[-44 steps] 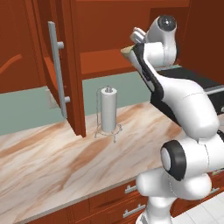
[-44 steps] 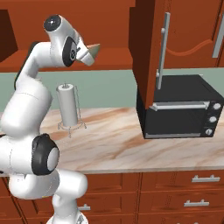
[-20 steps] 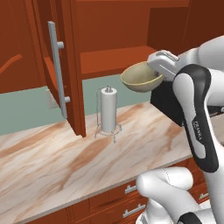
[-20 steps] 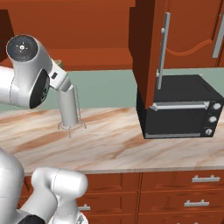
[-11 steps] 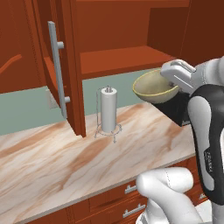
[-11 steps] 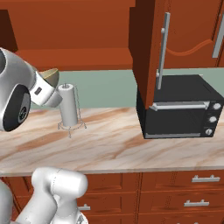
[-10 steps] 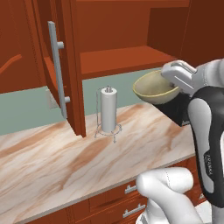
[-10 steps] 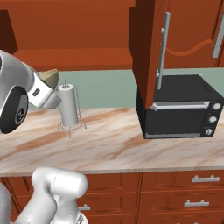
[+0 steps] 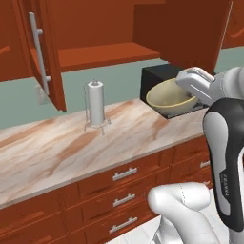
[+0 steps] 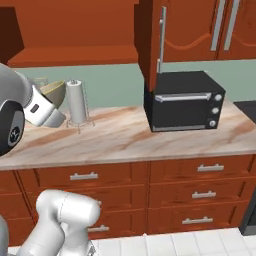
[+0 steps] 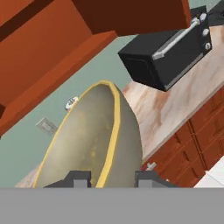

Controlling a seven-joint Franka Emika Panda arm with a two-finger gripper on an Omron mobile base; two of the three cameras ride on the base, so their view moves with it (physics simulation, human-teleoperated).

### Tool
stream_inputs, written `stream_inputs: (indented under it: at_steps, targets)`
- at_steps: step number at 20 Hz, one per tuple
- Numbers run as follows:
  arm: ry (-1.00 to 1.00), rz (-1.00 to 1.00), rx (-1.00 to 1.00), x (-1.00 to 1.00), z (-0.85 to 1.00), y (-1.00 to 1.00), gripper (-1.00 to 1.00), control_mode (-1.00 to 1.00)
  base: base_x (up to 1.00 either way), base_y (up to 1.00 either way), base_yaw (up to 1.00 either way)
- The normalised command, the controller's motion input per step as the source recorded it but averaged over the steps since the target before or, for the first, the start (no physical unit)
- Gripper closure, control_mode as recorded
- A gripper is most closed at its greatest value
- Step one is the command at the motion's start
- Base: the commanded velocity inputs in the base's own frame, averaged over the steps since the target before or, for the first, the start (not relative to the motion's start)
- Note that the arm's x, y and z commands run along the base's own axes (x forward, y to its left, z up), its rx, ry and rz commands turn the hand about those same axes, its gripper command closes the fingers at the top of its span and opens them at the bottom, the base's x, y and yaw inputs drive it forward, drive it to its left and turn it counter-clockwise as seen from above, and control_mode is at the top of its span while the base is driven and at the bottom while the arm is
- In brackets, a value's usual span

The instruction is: Take the smaller bowl and place it next to the appetizer plate on the dining counter , and place the larger bowl next to the plate with cooked food.

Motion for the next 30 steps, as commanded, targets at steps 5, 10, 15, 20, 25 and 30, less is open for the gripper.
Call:
stream_inputs:
  at_steps: [5,10,15,20,25,30]
  targets:
    - [0.0,0.0,0.0,0.0,0.0,0.0,1.0,1.0,-0.99,-0.3,-0.22]
    - [0.0,0.0,0.0,0.0,0.0,0.0,1.0,1.0,-0.77,-0.04,-0.32]
    - [0.0,0.0,0.0,0.0,0.0,0.0,1.0,1.0,-0.63,0.0,-0.42]
    - [0.0,0.0,0.0,0.0,0.0,0.0,1.0,1.0,-0.69,0.11,-0.47]
    - [0.0,0.0,0.0,0.0,0.0,0.0,1.0,1.0,-0.79,0.04,-0.54]
    - [0.0,0.0,0.0,0.0,0.0,0.0,1.0,1.0,-0.73,0.06,-0.55]
